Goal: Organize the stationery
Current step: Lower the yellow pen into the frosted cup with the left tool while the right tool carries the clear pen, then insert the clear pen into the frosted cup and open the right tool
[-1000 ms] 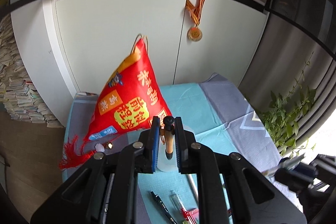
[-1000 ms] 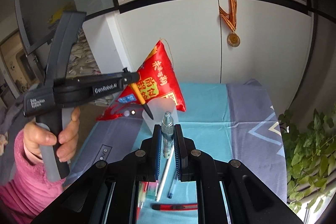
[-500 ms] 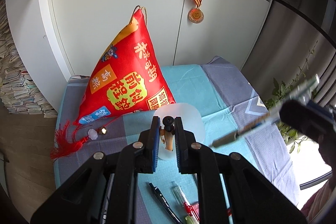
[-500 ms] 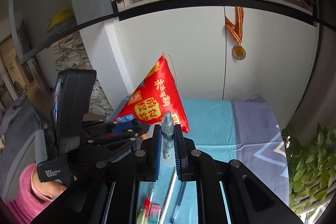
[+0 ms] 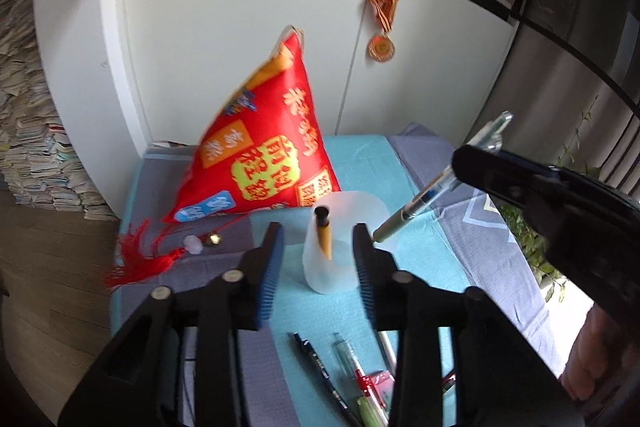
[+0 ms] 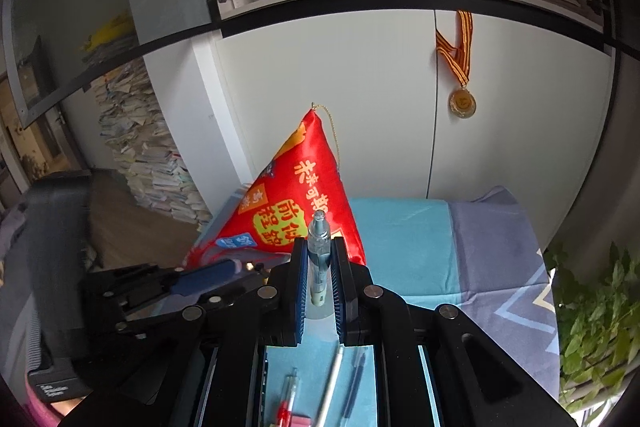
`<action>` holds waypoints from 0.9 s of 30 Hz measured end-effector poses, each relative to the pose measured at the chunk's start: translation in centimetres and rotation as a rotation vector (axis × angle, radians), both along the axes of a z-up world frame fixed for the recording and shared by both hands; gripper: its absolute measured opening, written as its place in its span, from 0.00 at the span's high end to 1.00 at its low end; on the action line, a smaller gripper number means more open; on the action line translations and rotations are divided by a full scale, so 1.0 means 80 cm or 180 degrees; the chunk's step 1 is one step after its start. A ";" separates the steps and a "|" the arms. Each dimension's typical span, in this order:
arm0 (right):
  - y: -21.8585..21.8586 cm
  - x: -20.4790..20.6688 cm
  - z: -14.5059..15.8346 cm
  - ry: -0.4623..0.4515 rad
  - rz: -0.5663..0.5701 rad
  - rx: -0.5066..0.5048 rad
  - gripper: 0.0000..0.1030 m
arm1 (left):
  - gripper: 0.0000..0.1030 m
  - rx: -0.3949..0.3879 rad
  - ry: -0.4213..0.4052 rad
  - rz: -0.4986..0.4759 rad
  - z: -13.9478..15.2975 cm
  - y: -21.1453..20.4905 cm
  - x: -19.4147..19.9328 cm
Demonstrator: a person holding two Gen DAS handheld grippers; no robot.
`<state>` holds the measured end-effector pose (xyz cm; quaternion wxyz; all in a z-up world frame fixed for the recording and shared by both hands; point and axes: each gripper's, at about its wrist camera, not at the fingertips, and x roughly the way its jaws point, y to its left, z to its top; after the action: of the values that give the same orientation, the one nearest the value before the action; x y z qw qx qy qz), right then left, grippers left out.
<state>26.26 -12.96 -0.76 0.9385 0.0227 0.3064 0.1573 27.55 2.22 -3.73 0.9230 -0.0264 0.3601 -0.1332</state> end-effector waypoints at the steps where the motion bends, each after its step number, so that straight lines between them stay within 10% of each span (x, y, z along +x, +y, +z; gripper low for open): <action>1: 0.002 0.003 -0.002 0.0004 0.0002 -0.0017 0.88 | 0.62 0.0011 -0.0054 0.0041 0.003 0.005 -0.007; 27: 0.014 0.033 -0.084 0.0711 -0.0081 -0.0111 0.88 | 0.58 0.0087 0.0277 0.0272 -0.067 0.036 -0.060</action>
<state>28.94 -11.80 -7.46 0.9007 0.0276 0.4115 0.1364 22.72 5.11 -9.08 0.9116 -0.0349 0.4002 -0.0874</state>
